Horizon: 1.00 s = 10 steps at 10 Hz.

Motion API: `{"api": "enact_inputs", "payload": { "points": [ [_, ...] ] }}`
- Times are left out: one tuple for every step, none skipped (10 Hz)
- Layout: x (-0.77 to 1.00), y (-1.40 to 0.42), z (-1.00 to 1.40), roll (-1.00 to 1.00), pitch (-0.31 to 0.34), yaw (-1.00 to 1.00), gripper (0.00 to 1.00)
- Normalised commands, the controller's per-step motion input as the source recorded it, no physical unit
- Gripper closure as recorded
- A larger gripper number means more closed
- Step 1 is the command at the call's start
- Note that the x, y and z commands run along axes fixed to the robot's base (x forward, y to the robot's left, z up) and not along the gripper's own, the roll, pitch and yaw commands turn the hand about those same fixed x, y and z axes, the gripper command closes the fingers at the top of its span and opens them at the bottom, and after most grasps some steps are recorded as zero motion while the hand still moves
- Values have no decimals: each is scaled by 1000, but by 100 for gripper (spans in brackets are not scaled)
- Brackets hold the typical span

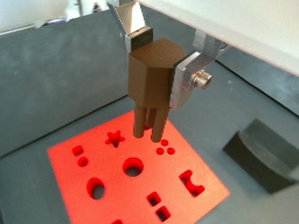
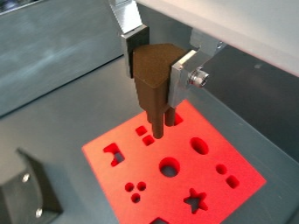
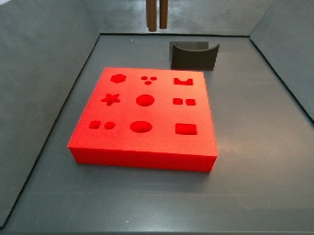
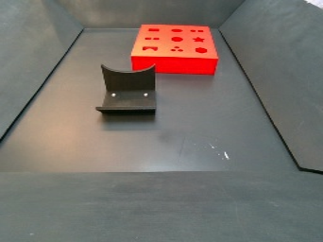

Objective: Insert the 3 prong object.

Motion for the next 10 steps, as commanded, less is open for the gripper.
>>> {"api": "enact_inputs", "payload": {
  "points": [
    [0, 220, -323, 20, -1, 851, 100],
    [0, 171, -243, 47, 0, 900, 100],
    [0, 114, -120, 104, 0, 920, 100],
    [0, 86, -74, 144, 0, 903, 100],
    [0, 177, -74, 151, 0, 823, 100],
    [0, 323, 0, 184, 19, 677, 100],
    [29, 351, 0, 309, 117, 503, 100],
    [0, 491, -474, 216, 119, 329, 100],
    [0, 271, -674, 139, 151, 0, 100],
    [14, 240, -560, 169, 219, -163, 100]
  ]
}}
